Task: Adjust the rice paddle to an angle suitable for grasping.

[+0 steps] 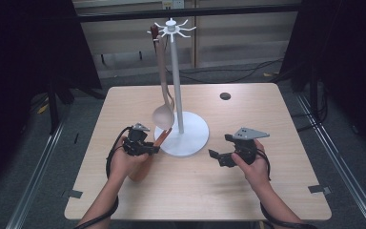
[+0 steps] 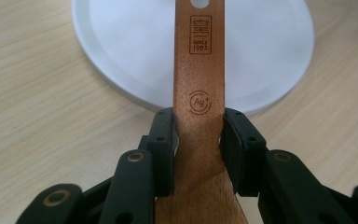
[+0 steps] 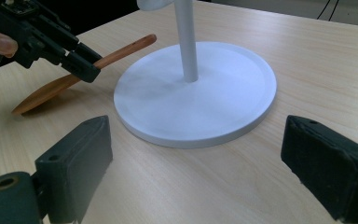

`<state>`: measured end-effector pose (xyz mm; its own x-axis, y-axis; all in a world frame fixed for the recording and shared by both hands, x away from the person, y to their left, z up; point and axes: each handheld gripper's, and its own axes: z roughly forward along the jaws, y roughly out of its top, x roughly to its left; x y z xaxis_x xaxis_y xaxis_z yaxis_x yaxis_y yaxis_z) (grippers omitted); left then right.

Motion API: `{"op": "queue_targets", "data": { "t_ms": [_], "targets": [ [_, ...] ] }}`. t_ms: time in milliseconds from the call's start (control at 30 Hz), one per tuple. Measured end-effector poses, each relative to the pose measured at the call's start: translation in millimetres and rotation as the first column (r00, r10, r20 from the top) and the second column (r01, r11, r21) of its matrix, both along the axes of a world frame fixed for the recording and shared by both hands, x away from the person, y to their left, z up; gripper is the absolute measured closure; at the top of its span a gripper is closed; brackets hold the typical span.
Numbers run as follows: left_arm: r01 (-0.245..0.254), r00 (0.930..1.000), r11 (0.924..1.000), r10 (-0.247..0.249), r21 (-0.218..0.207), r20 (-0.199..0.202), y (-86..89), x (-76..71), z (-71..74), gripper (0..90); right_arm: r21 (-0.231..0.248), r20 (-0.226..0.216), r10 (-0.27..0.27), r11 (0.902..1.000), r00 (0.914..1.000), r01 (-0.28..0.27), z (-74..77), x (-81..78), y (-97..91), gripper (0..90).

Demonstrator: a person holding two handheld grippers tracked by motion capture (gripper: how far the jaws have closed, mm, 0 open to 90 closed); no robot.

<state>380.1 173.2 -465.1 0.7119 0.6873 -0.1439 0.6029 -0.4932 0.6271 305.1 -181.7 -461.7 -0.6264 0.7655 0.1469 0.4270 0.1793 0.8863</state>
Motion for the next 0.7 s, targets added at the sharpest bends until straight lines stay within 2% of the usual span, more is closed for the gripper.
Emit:
{"op": "queue_targets", "data": {
  "t_ms": [33,100,133,267,433,533,667,700],
  "targets": [
    [0.025,0.9997,0.9997,-0.025,0.005,0.002,-0.7,-1.3,0.4,66.5,0.0,0.0,-0.001,1.0,1.0,0.001,0.0,0.0,-0.1,8.8],
    [0.04,0.9991,0.9991,-0.04,-0.012,0.011,-3.5,-4.9,2.4,66.5,0.001,0.003,0.001,1.0,1.0,-0.001,-0.2,0.5,-0.4,8.8],
    [0.044,0.9989,0.999,-0.044,-0.006,0.016,-4.7,-6.4,3.9,66.5,0.0,0.004,0.001,1.0,1.0,-0.001,-0.3,0.6,-0.4,8.8],
    [0.071,0.9967,0.9951,-0.068,-0.069,0.045,-10.8,-12.5,11.2,66.6,-0.001,0.001,-0.004,1.0,1.0,0.004,0.2,0.3,-0.1,8.8],
    [0.118,0.9902,0.9892,-0.111,-0.087,0.085,-20.8,-20.0,21.4,66.6,-0.002,-0.001,-0.003,1.0,1.0,0.003,-0.4,0.4,0.6,8.8],
    [0.119,0.9877,0.9865,-0.106,-0.113,0.115,-24.0,-23.0,26.3,66.6,-0.001,0.001,-0.003,1.0,1.0,0.003,-0.2,0.2,0.2,8.8],
    [0.135,0.9798,0.975,-0.105,-0.177,0.171,-25.3,-25.7,33.4,66.7,0.003,0.004,-0.004,1.0,1.0,0.004,-0.2,0.6,-2.1,8.8],
    [0.139,0.9774,0.9743,-0.106,-0.178,0.183,-25.7,-26.8,35.1,66.7,0.005,-0.001,-0.009,0.9999,1.0,0.009,-0.3,0.6,-2.6,8.8]
  ]
}}
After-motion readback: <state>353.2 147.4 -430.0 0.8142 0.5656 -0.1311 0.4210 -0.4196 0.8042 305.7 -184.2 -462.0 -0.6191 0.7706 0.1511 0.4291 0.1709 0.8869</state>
